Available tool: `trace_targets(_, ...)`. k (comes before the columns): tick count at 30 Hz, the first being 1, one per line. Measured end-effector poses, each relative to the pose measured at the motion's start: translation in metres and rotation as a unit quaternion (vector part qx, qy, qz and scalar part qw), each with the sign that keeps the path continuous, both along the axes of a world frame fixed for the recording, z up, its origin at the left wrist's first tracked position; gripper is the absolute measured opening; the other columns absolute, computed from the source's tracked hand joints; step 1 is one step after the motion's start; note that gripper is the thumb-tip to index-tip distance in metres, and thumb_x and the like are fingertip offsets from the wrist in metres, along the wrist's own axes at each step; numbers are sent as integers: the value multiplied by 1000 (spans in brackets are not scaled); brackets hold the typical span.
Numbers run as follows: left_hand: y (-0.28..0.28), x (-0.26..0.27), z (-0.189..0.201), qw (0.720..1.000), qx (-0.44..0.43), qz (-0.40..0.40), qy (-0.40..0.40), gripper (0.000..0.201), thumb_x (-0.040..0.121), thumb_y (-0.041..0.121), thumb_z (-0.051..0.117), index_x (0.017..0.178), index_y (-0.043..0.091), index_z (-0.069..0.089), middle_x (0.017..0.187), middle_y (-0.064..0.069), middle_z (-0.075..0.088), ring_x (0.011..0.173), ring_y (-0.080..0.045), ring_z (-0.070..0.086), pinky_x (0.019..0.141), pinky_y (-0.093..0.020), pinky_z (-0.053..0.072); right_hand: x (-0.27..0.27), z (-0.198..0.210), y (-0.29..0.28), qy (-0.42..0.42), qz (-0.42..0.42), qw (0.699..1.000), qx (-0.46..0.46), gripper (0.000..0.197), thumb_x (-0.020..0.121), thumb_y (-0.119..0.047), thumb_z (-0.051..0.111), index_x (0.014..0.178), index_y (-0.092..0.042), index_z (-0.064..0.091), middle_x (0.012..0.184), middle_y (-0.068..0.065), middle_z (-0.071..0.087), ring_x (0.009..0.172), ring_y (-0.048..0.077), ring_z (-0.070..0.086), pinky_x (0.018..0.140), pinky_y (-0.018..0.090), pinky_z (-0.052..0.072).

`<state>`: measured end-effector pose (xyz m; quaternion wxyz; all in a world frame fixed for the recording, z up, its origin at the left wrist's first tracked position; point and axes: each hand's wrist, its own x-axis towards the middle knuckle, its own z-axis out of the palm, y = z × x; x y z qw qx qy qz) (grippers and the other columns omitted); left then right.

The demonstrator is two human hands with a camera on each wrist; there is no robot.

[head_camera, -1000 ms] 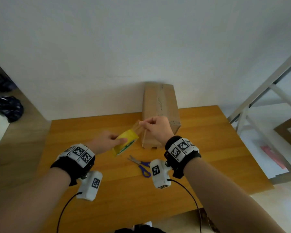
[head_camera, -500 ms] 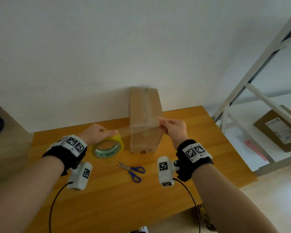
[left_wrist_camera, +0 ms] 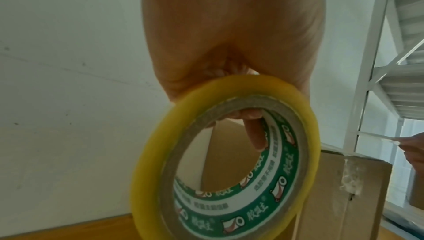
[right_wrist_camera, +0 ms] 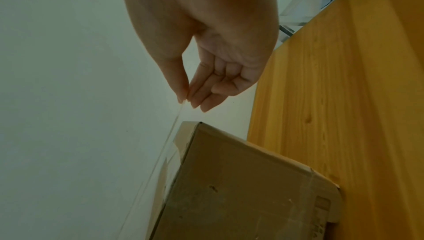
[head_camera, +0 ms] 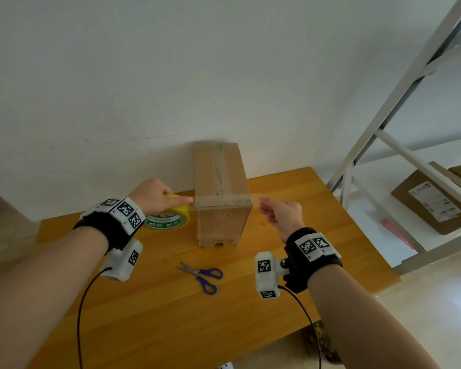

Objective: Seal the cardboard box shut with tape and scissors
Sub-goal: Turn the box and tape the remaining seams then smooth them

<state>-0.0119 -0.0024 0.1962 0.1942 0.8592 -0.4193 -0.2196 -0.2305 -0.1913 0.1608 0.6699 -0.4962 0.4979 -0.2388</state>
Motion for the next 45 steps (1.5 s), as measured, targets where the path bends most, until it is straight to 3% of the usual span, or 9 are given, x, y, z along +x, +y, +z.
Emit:
trace_targets(10, -7, 0, -5, 999, 36, 2, 6, 61, 72, 62, 62, 41, 20, 30, 39, 7, 22, 33, -10, 17, 42, -22, 18, 1, -10, -4, -1, -7, 1000, 28, 12, 79, -13, 75, 83, -4, 68, 82, 8, 72, 81, 18, 67, 64, 24, 49)
trace_targets(18, -7, 1, -10, 999, 42, -3, 19, 61, 72, 63, 61, 41, 21, 30, 39, 7, 23, 33, -9, 17, 41, -20, 19, 2, -15, -5, 0, -9, 999, 32, 11, 79, -13, 74, 84, -5, 68, 85, 8, 72, 83, 18, 68, 69, 25, 51)
trace_targets(33, -14, 1, -12, 997, 73, 3, 30, 61, 72, 64, 60, 40, 20, 31, 39, 6, 25, 31, -9, 16, 40, -19, 21, 5, -19, -5, 35, -10, 999, 13, 12, 80, -14, 74, 85, -4, 69, 89, 10, 73, 83, 19, 68, 66, 25, 49)
trace_targets(36, -16, 1, -14, 996, 80, 8, 30, 63, 73, 67, 56, 41, 21, 28, 39, 6, 25, 31, -9, 15, 41, -19, 21, 7, -19, -5, 61, -1, 998, -20, 13, 80, -16, 74, 84, -5, 69, 86, 8, 73, 82, 18, 67, 65, 25, 49)
trace_targets(39, -18, 0, -14, 996, 86, 16, 27, 63, 73, 67, 56, 41, 21, 27, 38, 8, 21, 32, -9, 15, 42, -20, 22, 9, -18, -5, 113, 14, 989, -91, 15, 81, -23, 73, 77, -10, 68, 81, 5, 71, 84, 20, 67, 73, 32, 53)
trace_targets(43, -20, 1, -14, 995, 93, 23, 26, 64, 71, 67, 58, 40, 21, 27, 38, 7, 22, 32, -9, 16, 43, -21, 23, 14, -12, -2, 204, 52, 958, -196, 25, 84, -33, 69, 93, -10, 66, 88, 4, 69, 85, 19, 64, 64, 25, 47)
trace_targets(45, -20, 2, -14, 995, 97, 24, 22, 64, 71, 68, 58, 41, 21, 26, 38, 7, 22, 32, -9, 15, 44, -21, 22, 15, -10, 0, 229, 57, 946, -220, 29, 83, -31, 69, 101, -10, 60, 96, 1, 64, 89, 17, 61, 66, 24, 44)
